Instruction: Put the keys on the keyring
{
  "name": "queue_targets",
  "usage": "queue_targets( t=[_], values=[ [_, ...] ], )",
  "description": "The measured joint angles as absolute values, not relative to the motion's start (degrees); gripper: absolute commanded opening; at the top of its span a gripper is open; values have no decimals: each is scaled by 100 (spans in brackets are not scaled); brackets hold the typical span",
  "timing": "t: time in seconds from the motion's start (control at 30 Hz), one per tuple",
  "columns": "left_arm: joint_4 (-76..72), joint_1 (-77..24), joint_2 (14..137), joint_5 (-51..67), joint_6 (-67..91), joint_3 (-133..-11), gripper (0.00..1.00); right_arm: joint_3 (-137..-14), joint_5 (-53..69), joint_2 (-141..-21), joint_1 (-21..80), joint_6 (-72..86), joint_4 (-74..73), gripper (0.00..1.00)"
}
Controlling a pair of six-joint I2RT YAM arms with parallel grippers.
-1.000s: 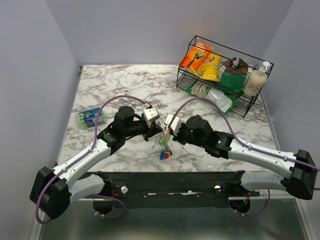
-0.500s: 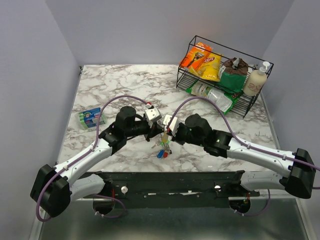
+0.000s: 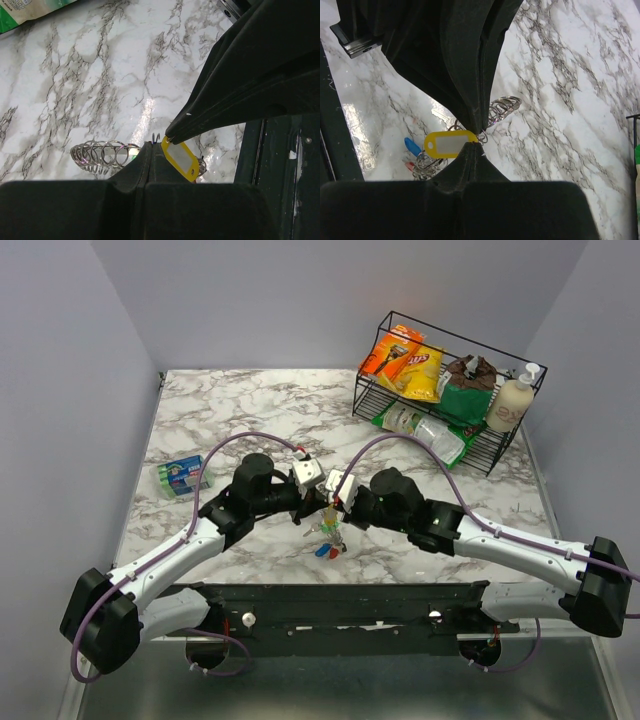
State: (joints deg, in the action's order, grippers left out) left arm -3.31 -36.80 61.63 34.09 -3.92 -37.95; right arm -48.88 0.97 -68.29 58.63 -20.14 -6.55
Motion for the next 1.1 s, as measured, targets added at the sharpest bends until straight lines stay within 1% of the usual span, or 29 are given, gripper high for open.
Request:
queue_targets(
  t=[0.4, 1.1],
  values=[
    [-329, -3741, 6156, 3406, -517, -3795, 0, -4888, 64, -6816, 5865, -2018, -655, 3],
    [-353, -3760, 5732, 3345, -578, -3586, 0, -4807, -561, -6766, 5874, -1785, -585, 2]
  ],
)
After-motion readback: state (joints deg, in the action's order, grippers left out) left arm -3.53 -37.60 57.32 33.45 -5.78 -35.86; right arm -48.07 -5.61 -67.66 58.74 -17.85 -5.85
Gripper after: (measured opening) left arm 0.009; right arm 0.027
